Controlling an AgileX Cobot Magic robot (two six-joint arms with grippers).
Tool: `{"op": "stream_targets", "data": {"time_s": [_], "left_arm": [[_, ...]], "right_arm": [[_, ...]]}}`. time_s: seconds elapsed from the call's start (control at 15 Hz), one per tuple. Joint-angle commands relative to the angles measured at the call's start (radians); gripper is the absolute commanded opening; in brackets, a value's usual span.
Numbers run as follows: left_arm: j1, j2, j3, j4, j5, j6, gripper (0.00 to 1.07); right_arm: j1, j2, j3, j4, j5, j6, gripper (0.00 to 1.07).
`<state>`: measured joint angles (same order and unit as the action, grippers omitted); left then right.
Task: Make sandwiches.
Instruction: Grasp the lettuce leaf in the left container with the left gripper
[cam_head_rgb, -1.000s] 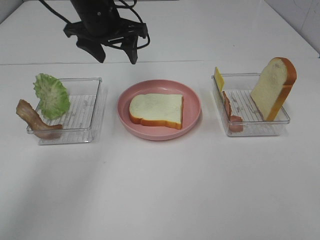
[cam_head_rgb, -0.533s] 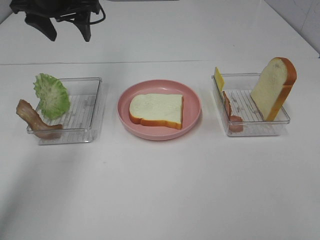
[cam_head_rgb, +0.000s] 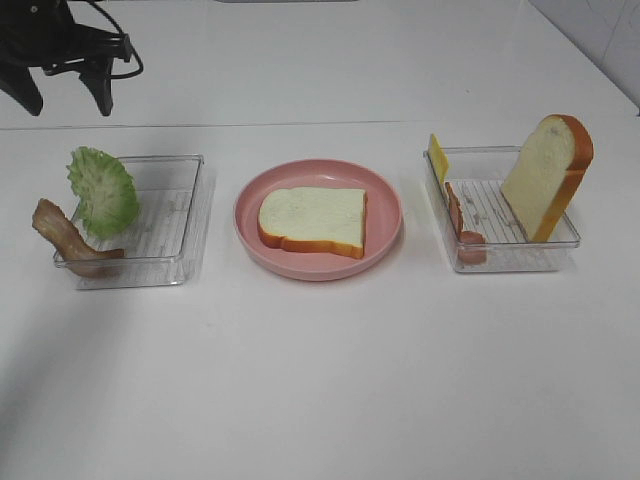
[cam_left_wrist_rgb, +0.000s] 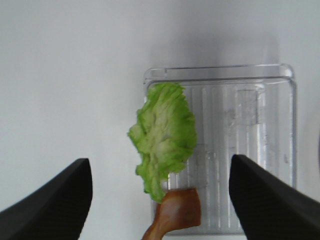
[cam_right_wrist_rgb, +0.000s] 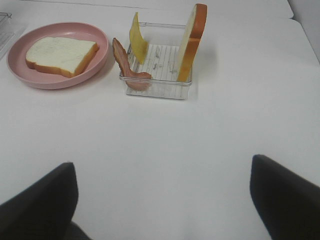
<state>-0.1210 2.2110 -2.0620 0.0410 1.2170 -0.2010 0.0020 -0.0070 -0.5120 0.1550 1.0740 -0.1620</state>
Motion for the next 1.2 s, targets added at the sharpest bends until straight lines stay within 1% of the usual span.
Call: {"op": "stream_targets", "data": {"time_s": [0.07,0.27,0.33,0.47,0.87,0.93,1.0,1.07,1.2], "left_arm": [[0.027,-0.002,0.038,0.005,0.033,-0.003,0.72],[0.028,-0.002,0.07,0.003,-0.032,-0.003,0.72],[0.028,-0.002,0.078,-0.012,-0.06,-0.003,0.72],[0.028,0.035,0.078,-0.041,-0.061,-0.003,0.72],[0.027,0.125,0.078,-0.078,-0.053,-0.002,0.72],[0.027,0.129,0.078,-0.08,-0.053,-0.002,0.69],[0.027,0.129,0.078,-0.08,-0.055,-0.002,0.62],[0.027,0.129,0.078,-0.08,-0.056,-0.002,0.54],[0.027,0.129,0.078,-0.08,-0.056,-0.002,0.32]], "right_arm": [[-0.002,-0.012,0.005,0.001,-0.007,-0.006,0.87],[-0.002,-0.012,0.005,0.001,-0.007,-0.006,0.87],[-0.002,-0.012,0.005,0.001,-0.007,-0.006,0.87],[-0.002,-0.012,0.005,0.001,-0.007,-0.006,0.87],[-0.002,-0.012,0.005,0.001,-0.007,-0.006,0.87],[-0.002,-0.012,0.005,0.001,-0.007,-0.006,0.87],[-0.002,-0.012,0.005,0.001,-0.007,-0.006,0.87],[-0.002,-0.012,0.005,0.001,-0.007,-0.006,0.87],[-0.002,-0.012,0.005,0.001,-0.007,-0.006,0.87]]}}
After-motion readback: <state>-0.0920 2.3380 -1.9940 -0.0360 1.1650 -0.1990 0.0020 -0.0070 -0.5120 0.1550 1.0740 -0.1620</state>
